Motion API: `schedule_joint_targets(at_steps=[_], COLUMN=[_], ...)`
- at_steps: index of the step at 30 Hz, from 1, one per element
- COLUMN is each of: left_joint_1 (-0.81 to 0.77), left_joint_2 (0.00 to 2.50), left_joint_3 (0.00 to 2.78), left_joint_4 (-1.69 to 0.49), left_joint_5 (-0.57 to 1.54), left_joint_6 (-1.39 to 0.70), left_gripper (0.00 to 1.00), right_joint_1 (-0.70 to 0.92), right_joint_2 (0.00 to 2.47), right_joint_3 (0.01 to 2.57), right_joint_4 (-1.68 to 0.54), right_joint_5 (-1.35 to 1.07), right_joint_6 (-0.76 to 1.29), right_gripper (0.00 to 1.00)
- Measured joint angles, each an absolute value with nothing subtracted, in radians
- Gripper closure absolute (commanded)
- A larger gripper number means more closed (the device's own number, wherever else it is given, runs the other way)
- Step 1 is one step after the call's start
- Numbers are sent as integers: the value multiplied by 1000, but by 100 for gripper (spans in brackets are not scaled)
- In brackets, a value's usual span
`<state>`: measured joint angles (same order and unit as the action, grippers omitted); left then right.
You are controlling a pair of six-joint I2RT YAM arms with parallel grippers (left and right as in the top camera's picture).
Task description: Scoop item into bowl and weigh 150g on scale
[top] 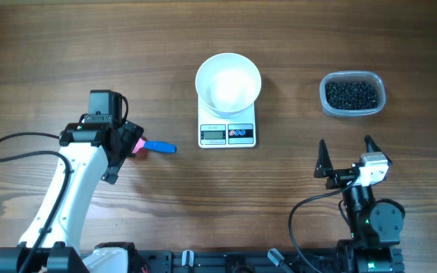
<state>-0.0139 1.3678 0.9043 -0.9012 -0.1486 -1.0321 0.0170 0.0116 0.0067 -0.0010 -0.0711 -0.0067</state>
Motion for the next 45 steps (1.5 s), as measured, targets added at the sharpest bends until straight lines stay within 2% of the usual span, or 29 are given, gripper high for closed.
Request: schedule_joint_targets(at_steps=[23, 27, 38, 45], left_joint_1=[-14, -14, -14, -14], left_joint_2=[1368, 1369, 1369, 1370], left_joint_3=[865, 836, 789, 693], left_joint_4=[-891, -832, -731, -570], left_joint_5=[-214, -235, -258, -265], left_joint_6=[-962, -958, -955, -954], left_gripper=[3, 11, 12, 18], right_joint_1=[17, 17, 17, 17], right_joint_2=[12, 12, 12, 12], right_joint_3=[7, 7, 7, 7], right_joint_4=[-1, -1, -1, -1], right_joint_5=[-71, -71, -71, -71], right_joint_6=[-6, -7, -6, -6], right_gripper=[0, 0, 0, 0])
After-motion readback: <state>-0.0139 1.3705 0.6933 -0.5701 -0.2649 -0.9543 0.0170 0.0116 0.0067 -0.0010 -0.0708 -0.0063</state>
